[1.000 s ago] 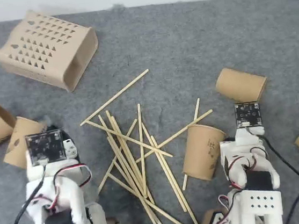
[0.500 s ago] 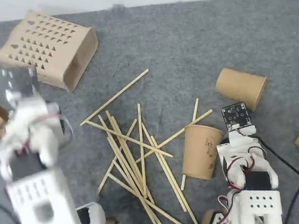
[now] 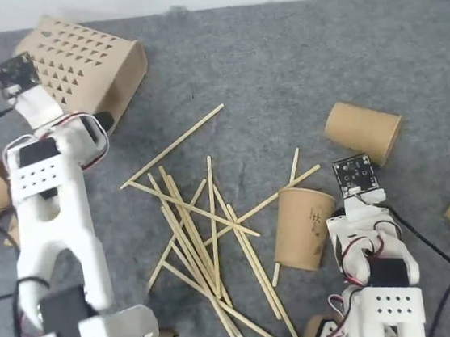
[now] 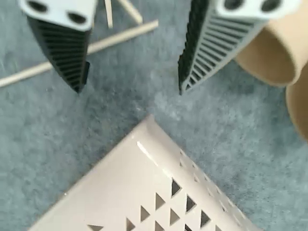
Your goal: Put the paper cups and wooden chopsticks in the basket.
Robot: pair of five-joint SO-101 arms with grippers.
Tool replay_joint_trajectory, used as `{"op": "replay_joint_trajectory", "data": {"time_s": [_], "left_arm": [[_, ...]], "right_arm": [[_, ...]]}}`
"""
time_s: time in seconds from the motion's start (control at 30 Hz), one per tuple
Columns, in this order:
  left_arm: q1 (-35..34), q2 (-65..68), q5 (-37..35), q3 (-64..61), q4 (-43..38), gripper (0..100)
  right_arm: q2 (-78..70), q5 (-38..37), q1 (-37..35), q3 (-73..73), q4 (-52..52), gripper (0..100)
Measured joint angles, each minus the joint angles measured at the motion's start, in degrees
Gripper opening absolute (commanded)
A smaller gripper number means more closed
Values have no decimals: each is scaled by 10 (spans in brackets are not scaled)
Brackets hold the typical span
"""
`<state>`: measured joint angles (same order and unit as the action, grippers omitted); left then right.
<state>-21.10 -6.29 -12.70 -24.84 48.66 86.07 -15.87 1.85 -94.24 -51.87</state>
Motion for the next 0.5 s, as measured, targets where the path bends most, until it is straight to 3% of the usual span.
{"op": "replay_joint_trajectory", "data": {"time_s": [0.5], "left_arm": [[0,178,-4,0,-208,288]], "right_arm": [[0,0,-1,0,0,9]]}}
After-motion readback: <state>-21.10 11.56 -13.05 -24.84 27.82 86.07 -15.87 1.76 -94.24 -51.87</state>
